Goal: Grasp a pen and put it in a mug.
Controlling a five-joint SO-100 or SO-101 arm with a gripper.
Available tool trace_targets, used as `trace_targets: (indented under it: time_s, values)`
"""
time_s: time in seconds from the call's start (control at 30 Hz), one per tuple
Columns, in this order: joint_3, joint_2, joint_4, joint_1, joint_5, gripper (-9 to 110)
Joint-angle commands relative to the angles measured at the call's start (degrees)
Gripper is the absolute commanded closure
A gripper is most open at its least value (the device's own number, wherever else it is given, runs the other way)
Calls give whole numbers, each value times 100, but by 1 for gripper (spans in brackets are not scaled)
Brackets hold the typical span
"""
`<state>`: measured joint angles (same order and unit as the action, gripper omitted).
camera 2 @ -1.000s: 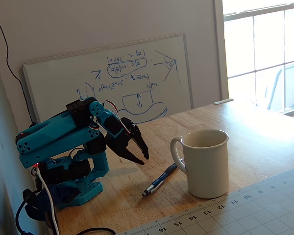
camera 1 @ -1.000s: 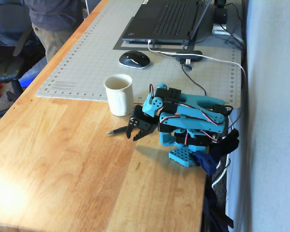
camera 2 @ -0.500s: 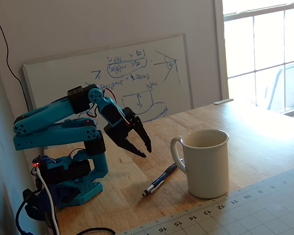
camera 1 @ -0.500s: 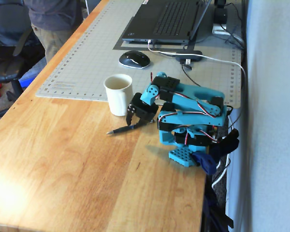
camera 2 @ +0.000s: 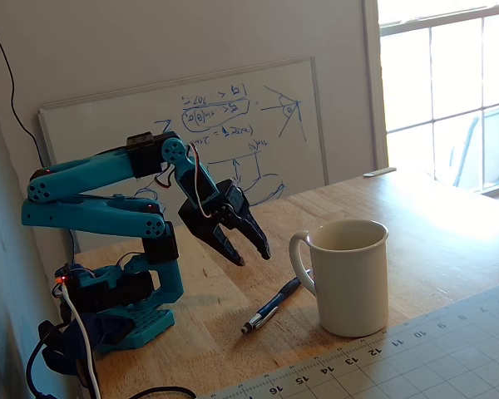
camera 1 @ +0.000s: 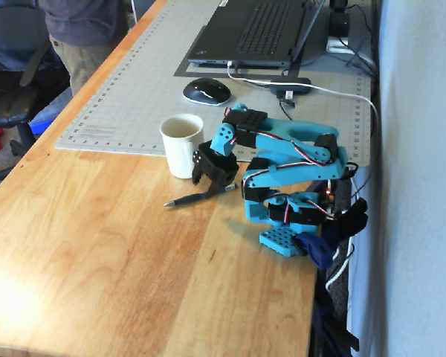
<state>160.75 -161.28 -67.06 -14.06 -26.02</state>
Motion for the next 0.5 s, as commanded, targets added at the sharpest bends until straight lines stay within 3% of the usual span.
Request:
trace_targets:
  time_s: [0.0, 0.2, 0.47]
  values:
    - [-527, -44, 35, -62, -659, 82]
    - [-668, 9, 35, -62, -1310, 78]
    - [-782, 26, 35, -475, -1345, 76]
